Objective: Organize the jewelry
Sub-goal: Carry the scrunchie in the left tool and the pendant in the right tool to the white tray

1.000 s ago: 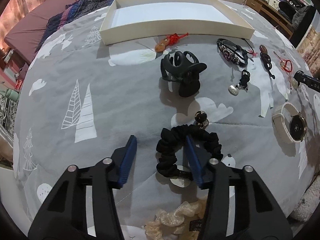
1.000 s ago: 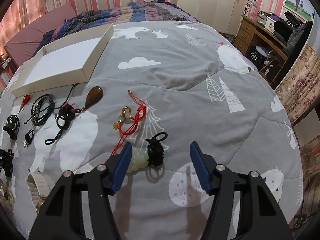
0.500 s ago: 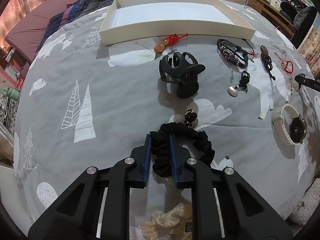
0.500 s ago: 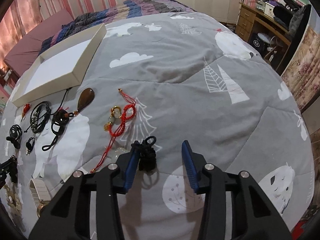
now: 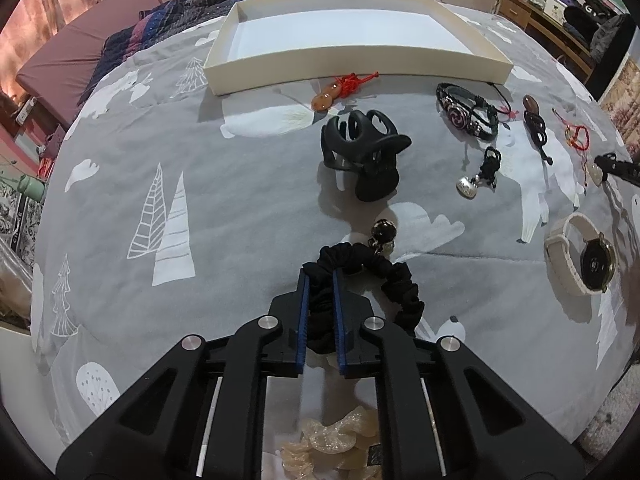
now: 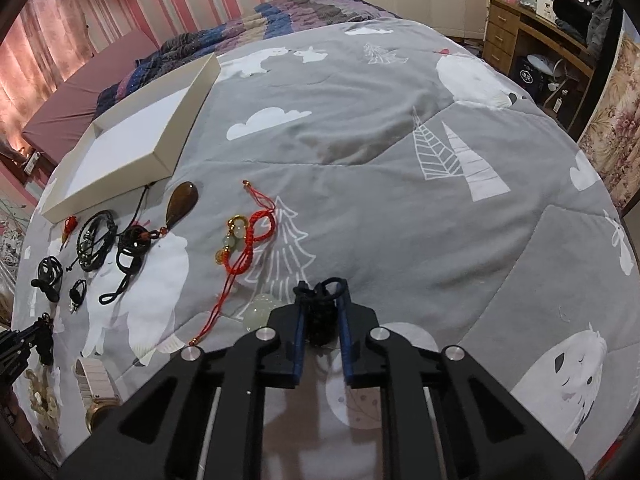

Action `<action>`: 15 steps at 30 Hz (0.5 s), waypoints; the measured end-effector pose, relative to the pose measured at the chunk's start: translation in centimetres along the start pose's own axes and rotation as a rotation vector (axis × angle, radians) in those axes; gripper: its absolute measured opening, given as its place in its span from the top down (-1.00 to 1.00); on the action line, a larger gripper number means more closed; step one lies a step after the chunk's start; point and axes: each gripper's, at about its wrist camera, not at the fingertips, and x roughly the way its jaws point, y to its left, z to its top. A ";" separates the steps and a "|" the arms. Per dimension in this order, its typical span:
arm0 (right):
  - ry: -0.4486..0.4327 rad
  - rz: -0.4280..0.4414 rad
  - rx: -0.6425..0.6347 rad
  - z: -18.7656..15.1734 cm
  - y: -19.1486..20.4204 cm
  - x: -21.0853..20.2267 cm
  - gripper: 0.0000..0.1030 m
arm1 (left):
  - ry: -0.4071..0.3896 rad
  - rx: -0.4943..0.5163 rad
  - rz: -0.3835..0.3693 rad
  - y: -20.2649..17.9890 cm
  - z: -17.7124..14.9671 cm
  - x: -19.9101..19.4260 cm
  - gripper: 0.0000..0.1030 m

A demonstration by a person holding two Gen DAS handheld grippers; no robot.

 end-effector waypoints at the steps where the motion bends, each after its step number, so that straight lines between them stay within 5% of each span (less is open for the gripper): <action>1: -0.008 0.000 -0.004 0.0 0.1 -0.3 0.74 | -0.004 -0.005 -0.001 0.0 0.0 -0.1 0.84; 15: -0.117 0.012 -0.152 2.9 5.4 -5.1 0.75 | -0.133 -0.049 -0.020 3.0 2.8 -5.6 0.84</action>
